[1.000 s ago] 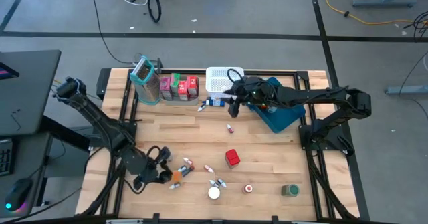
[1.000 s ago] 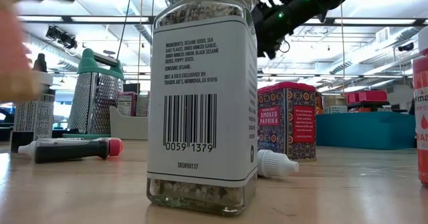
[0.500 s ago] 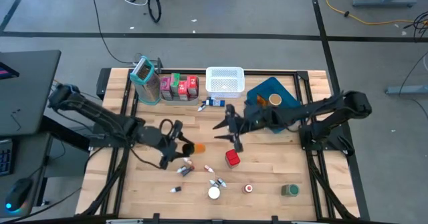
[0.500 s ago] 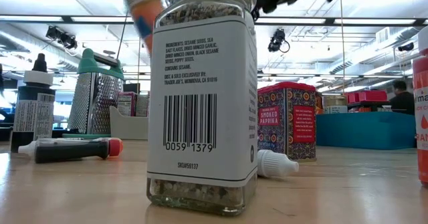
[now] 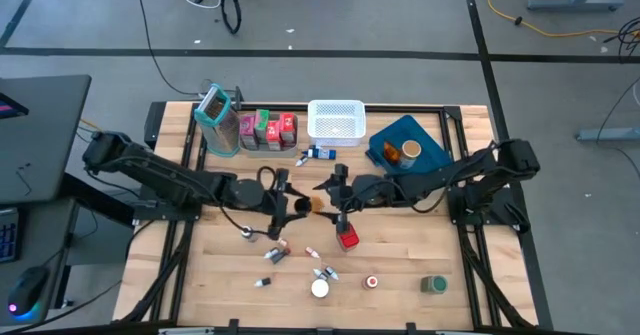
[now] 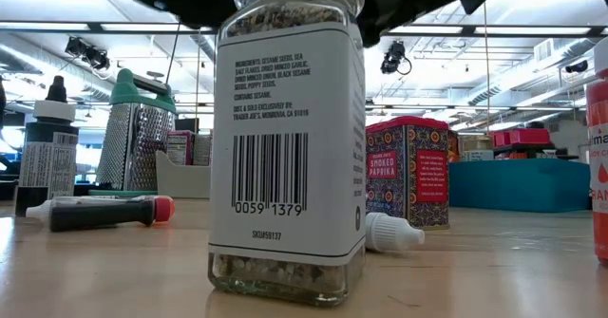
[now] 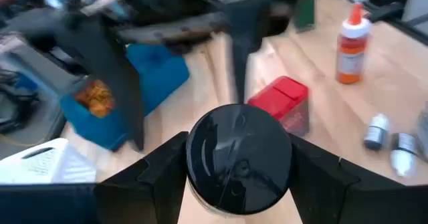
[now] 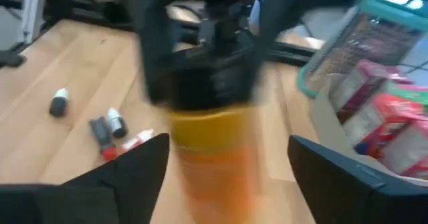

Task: Pick & Place Kitchen Items
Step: Put the orange seasoning bottle into the blue bin

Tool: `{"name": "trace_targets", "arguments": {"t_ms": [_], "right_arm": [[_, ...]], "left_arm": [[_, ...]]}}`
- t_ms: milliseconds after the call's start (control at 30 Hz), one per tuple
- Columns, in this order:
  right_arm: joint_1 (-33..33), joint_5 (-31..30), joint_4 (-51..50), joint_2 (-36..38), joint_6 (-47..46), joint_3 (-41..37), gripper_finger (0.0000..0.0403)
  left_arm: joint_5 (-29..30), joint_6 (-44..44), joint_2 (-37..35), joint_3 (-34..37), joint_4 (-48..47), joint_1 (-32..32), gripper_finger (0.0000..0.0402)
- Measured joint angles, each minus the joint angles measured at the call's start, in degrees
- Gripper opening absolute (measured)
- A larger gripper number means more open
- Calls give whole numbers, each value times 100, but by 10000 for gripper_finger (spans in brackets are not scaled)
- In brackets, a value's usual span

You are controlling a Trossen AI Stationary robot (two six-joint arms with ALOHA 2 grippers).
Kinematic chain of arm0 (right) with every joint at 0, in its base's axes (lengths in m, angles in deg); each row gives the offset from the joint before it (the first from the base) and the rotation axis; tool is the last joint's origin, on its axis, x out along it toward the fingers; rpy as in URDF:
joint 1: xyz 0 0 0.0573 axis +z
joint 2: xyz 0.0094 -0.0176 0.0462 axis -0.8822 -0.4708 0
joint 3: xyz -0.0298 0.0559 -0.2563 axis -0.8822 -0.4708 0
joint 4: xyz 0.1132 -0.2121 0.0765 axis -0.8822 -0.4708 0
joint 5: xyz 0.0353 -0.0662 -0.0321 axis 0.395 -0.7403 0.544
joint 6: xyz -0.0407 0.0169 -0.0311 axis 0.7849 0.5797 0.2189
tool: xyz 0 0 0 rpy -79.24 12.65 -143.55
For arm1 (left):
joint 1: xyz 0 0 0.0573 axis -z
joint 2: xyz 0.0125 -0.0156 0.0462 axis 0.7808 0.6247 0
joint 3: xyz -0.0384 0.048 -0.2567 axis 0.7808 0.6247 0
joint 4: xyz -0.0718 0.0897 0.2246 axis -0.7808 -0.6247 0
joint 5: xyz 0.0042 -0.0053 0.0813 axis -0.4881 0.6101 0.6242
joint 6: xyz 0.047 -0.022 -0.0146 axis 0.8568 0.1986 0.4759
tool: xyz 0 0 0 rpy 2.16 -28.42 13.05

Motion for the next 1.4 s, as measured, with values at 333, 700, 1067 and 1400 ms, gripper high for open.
{"name": "trace_targets", "arguments": {"t_ms": [333,700,1067,1400], "right_arm": [[-185,-169,246,-292,162,2,341],[-378,-112,489,-305,150,4,263],[-415,-62,543,-305,-574,4,177],[-409,-1466,270,-256,-1186,4,192]], "left_arm": [[120,-605,-1,-20,701,-289,224],[84,-1026,-2,-20,659,-529,225],[244,-1008,-2,-20,683,-533,247],[1488,-497,-73,-17,712,-535,320]]}}
